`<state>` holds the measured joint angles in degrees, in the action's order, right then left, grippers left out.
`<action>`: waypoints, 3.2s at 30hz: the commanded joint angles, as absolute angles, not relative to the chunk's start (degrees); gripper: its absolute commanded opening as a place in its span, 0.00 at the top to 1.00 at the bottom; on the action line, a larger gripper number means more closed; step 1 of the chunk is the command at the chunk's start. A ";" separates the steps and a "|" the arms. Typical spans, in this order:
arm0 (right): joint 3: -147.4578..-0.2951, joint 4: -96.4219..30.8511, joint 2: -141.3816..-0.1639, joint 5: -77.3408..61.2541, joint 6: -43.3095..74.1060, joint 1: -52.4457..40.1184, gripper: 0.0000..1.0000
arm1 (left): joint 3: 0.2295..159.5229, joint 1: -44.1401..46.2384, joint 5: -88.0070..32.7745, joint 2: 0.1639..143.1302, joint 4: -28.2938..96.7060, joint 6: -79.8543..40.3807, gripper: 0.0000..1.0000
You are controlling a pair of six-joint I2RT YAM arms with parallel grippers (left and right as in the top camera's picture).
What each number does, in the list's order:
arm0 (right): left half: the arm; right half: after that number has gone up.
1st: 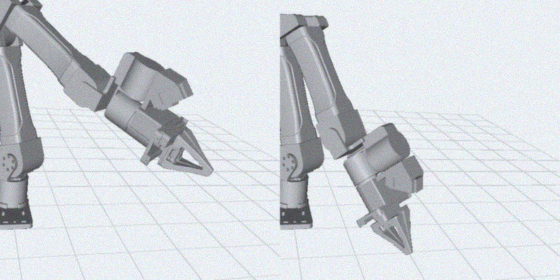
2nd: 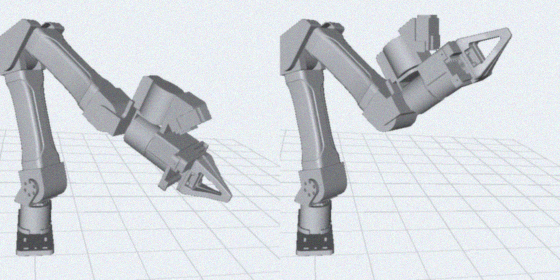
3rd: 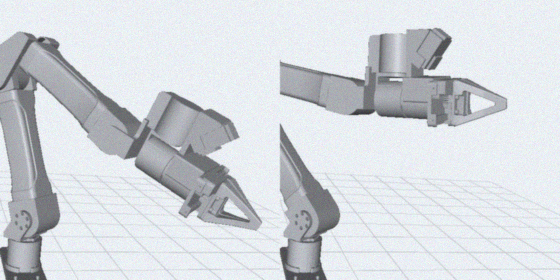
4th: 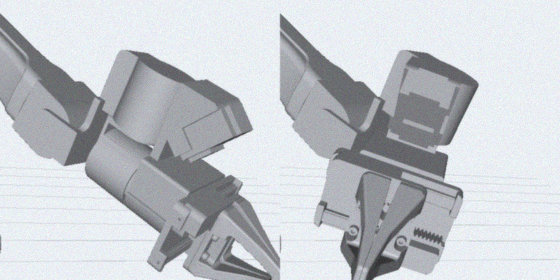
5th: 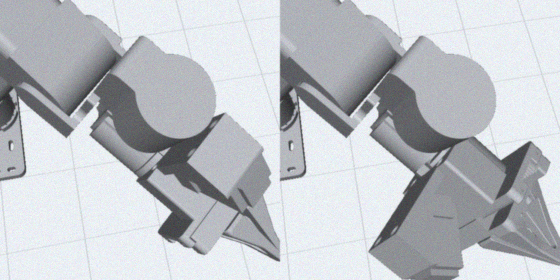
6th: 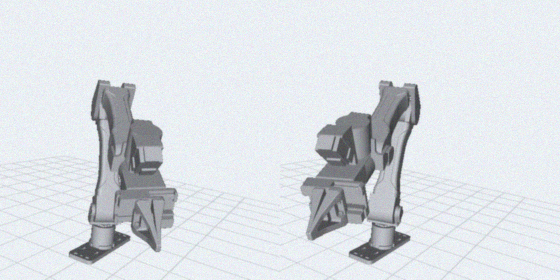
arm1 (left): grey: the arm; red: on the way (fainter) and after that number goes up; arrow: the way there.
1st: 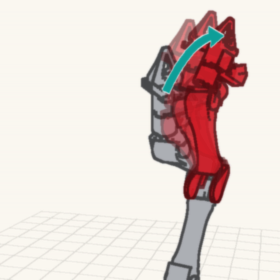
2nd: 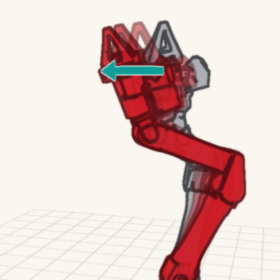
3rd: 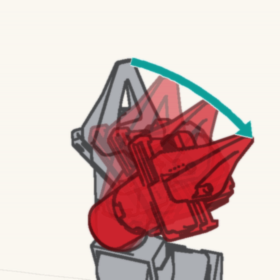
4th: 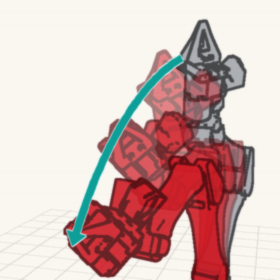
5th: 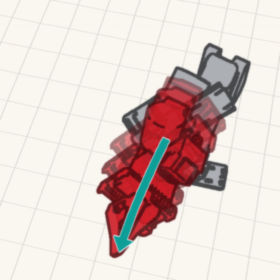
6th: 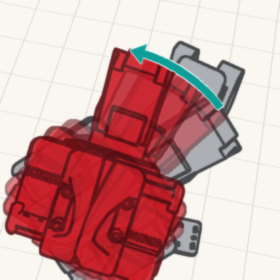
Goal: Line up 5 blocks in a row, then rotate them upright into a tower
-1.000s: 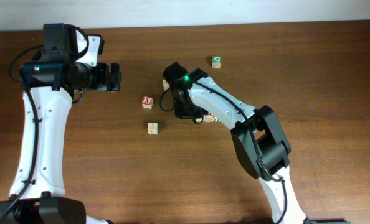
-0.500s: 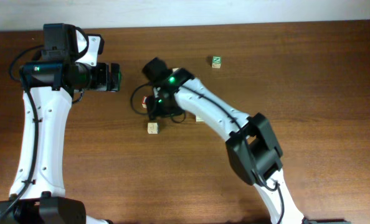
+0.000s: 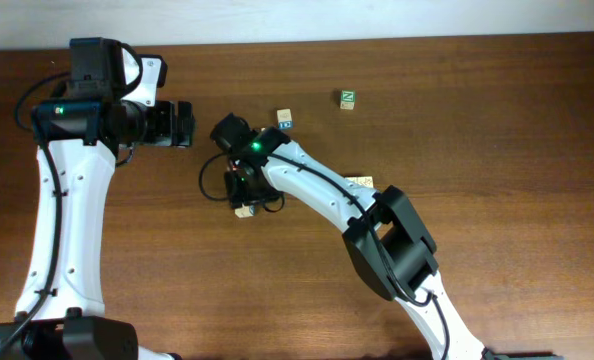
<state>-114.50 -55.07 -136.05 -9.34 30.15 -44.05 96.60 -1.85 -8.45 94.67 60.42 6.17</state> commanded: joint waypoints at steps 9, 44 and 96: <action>-113.80 -57.43 -136.94 -8.64 30.26 -43.38 0.59 | 97.69 -2.04 -9.23 94.98 60.36 5.63 0.01; -117.75 -56.29 -136.25 -13.91 27.14 -38.94 0.78 | 97.69 -2.04 -9.23 94.98 60.36 5.63 0.01; -105.34 -65.84 -131.61 -1.76 -8.80 -33.93 0.79 | 97.69 -2.04 -9.23 94.98 60.36 5.63 0.01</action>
<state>-105.51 -65.21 -133.12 -6.07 -7.75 -34.26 96.60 -1.85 -8.43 94.67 60.42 6.17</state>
